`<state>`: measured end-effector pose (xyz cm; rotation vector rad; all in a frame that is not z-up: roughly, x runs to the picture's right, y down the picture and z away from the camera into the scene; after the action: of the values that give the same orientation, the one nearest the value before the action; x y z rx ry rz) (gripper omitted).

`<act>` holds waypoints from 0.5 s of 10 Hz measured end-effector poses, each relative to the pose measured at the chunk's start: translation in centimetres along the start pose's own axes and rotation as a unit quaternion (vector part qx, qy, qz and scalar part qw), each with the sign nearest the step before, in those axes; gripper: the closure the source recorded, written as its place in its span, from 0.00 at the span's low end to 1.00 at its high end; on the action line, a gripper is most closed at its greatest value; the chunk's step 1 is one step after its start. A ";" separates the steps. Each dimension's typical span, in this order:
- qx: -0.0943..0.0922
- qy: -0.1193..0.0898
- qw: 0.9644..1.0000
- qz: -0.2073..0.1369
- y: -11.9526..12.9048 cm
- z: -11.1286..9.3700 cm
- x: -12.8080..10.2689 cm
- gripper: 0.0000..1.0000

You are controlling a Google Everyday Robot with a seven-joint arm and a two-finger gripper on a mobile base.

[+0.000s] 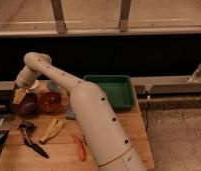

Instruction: Place eraser in purple bowl

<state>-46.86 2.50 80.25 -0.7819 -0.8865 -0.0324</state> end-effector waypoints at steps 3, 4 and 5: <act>0.000 0.000 1.000 0.000 0.0 0.0 0.0 0.44; 0.000 0.000 1.000 0.000 0.0 0.0 0.0 0.32; 0.000 0.000 1.000 0.000 0.0 0.0 0.0 0.25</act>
<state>-46.85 2.48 80.25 -0.7818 -0.8865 -0.0322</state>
